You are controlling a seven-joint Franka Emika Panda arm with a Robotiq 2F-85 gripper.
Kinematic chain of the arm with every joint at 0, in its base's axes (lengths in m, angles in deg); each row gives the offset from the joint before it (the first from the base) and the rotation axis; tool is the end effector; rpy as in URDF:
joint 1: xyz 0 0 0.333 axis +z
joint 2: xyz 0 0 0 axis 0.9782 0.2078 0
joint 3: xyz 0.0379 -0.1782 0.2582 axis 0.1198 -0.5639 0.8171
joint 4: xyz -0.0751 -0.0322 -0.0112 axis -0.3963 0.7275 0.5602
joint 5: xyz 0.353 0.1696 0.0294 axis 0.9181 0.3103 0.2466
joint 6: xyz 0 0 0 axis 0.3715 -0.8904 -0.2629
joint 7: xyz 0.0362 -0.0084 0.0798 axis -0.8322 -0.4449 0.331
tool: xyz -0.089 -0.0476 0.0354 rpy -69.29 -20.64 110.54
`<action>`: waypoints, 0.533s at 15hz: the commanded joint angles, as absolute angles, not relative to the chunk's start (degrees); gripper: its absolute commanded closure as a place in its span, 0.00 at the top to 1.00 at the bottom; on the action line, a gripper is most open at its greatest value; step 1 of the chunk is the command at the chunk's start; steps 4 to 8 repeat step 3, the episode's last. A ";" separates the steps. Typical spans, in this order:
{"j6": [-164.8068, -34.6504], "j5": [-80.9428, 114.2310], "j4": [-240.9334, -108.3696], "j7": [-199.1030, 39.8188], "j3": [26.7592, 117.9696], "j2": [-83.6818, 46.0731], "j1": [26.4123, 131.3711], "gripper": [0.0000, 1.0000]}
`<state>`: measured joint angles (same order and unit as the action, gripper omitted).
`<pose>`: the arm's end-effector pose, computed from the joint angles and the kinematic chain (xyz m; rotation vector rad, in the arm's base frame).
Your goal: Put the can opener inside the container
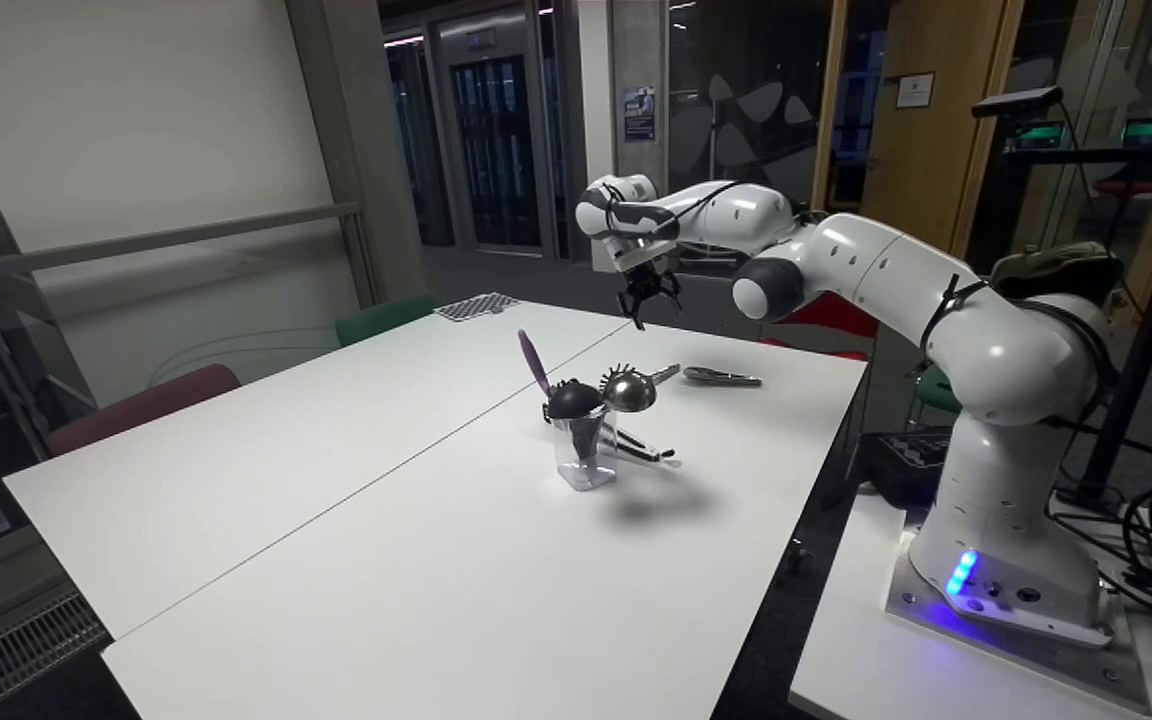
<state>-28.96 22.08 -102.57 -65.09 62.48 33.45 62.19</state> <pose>0.6941 -0.2594 0.3319 2.7063 -1.0470 -0.6385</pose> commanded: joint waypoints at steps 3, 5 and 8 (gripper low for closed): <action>-29.53 20.02 -104.44 -64.70 65.34 32.56 61.89 1.00; -29.53 20.02 -104.44 -64.70 65.34 32.56 61.89 1.00; -29.53 20.02 -104.44 -64.70 65.34 32.56 61.89 1.00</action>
